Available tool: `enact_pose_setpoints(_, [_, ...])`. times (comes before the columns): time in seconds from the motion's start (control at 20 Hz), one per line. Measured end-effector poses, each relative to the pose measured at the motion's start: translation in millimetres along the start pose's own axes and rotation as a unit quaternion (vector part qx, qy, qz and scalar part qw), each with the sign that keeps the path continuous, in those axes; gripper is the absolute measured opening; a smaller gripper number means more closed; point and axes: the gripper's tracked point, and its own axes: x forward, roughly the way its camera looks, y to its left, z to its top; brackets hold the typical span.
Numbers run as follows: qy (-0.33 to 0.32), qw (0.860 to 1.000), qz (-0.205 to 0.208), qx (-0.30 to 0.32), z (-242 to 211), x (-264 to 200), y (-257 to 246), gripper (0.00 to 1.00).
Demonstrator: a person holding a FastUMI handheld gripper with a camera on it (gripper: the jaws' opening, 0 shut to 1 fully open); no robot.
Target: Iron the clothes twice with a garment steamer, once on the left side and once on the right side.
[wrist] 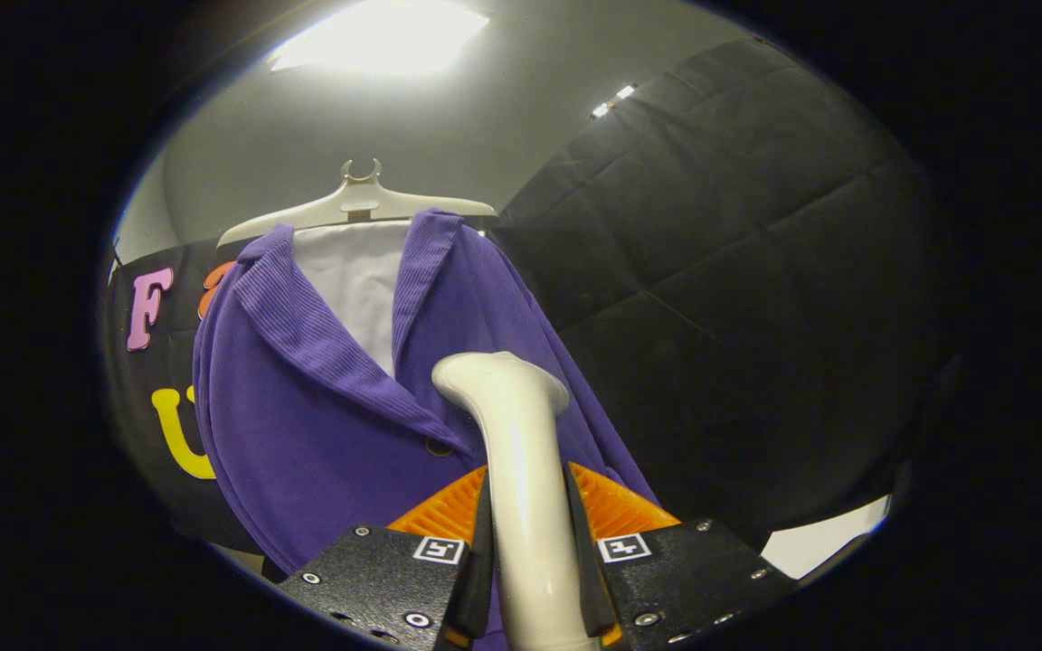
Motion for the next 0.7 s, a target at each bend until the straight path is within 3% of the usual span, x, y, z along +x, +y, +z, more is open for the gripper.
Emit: enact_pose_setpoints(0.7, [0.089, 0.995, -0.048, 0.005, -123, -51, -43, 0.39])
